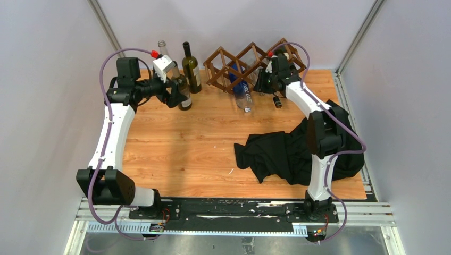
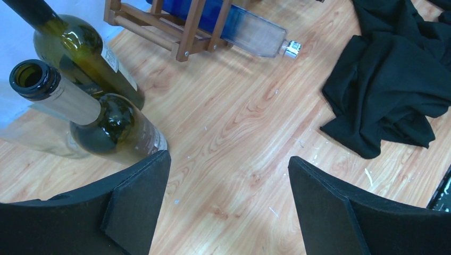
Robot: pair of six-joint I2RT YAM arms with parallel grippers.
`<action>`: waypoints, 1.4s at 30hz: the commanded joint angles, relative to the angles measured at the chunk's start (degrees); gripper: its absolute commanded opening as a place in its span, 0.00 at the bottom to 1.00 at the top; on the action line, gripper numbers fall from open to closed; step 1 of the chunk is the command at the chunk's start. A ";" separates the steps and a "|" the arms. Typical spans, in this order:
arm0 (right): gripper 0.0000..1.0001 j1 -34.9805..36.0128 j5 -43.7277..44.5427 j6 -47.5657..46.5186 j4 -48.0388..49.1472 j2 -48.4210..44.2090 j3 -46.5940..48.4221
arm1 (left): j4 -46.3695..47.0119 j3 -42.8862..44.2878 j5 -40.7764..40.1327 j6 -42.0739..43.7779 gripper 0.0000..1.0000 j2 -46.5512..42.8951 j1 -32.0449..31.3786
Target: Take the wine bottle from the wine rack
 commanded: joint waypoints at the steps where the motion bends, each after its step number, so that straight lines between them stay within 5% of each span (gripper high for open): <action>1: 0.00 -0.83 3.28 4.53 3.43 -3.92 -5.45 | -0.50 0.04 0.81 -0.57 0.86 -1.26 -0.31; 14: 0.00 -0.70 21.55 13.91 11.12 -14.47 -18.86 | -0.53 0.03 0.51 -0.24 0.86 -0.51 -2.13; 26: 0.00 2.32 15.97 13.61 8.44 -19.48 -22.23 | -0.56 -0.97 0.42 0.49 0.86 -0.39 -2.14; 33: 0.00 5.62 13.38 14.95 9.99 -28.74 -34.30 | -0.88 -1.18 -0.04 1.38 1.00 -1.28 -2.18; 42: 0.00 9.23 13.81 18.36 6.29 -44.50 -46.44 | -3.78 -1.63 0.39 5.38 1.00 -3.42 -2.61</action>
